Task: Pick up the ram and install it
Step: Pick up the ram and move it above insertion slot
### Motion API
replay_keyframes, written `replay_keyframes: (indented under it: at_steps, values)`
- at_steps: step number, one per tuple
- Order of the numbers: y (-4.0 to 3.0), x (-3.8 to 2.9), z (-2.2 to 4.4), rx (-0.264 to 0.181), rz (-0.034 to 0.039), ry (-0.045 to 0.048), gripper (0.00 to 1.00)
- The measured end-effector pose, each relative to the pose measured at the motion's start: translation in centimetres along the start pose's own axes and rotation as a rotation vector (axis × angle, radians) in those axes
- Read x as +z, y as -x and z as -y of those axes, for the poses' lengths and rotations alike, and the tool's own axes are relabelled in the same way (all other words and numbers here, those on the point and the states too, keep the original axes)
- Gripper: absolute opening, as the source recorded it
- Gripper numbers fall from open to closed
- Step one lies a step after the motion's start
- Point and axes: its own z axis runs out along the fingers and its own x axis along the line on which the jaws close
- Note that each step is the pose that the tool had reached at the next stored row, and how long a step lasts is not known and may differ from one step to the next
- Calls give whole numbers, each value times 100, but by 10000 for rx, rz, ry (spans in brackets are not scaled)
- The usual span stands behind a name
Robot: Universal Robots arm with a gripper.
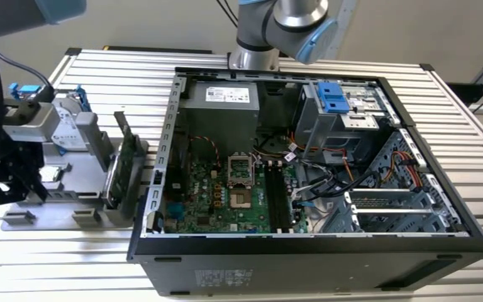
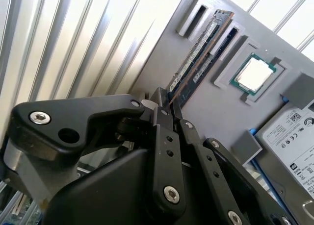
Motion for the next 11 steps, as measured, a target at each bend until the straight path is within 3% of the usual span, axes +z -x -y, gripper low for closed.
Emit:
replay_keyframes:
  at_steps: [11]
  values:
    - [1,-119,-1,1,0,-1,0]
